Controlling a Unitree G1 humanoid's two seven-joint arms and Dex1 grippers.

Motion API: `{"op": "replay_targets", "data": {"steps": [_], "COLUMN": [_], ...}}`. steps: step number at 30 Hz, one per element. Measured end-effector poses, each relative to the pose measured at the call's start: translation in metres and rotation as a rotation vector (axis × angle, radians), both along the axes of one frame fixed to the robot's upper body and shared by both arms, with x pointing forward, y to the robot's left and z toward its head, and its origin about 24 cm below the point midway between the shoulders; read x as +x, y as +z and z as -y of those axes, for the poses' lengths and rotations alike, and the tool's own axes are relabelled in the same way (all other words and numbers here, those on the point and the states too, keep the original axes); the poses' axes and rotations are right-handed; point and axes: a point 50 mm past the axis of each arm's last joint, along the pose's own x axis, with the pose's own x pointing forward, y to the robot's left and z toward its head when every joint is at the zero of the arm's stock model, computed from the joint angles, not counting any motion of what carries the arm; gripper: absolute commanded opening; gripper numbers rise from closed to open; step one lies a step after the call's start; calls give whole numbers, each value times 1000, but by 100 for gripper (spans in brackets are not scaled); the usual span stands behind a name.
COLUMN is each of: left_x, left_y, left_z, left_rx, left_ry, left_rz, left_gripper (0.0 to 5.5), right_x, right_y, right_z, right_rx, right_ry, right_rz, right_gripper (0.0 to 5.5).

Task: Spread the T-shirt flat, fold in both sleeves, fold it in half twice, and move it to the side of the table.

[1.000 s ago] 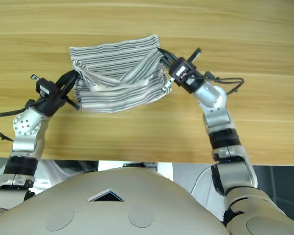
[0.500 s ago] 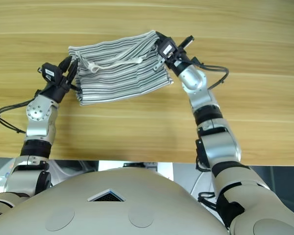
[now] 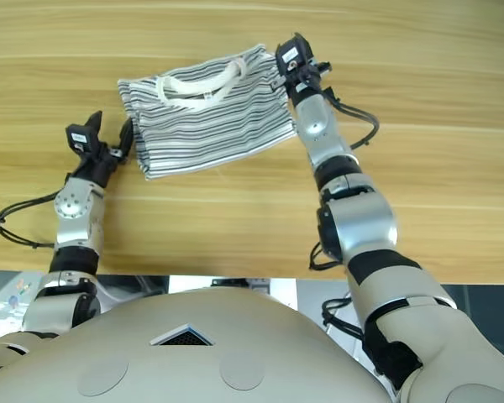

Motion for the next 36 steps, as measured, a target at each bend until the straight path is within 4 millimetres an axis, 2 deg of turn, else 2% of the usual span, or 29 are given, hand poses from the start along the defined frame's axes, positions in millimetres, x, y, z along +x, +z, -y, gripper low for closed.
{"op": "replay_targets", "data": {"steps": [3,6,8,11,13,15,16,18,20,22,24,26,31,36], "left_x": [-6,-13,-16,-10,11,48,62,89,110,129,130,118,105,87], "left_y": [0,7,27,49,72,106,115,120,113,92,72,40,24,13], "left_z": [-6,9,36,42,43,49,51,52,51,47,41,38,38,21], "left_rx": [-37,-38,30,80,158,230,257,313,339,375,370,341,287,116], "left_ry": [48,-27,-222,-299,-345,-380,-388,-404,-403,-383,-353,-352,-381,-248], "left_rz": [3,54,176,272,345,421,427,346,233,19,-137,-308,-316,-296], "left_gripper": [436,474,506,506,506,506,506,506,506,506,506,506,506,506], "right_x": [0,-12,-33,-58,-79,-87,-87,-87,-87,-88,-88,-91,-90,-95], "right_y": [4,6,7,14,15,13,14,14,15,19,24,31,37,43], "right_z": [10,22,22,8,-16,-36,-36,-37,-36,-37,-38,-38,-34,-33], "right_rx": [116,195,214,215,202,200,190,179,180,183,189,196,204,216], "right_ry": [-70,-81,-6,102,205,249,243,234,233,236,239,241,207,199], "right_rz": [35,108,174,214,209,184,184,182,185,201,221,253,276,302], "right_gripper": [177,177,177,177,177,177,177,177,177,177,177,177,177,177]}}
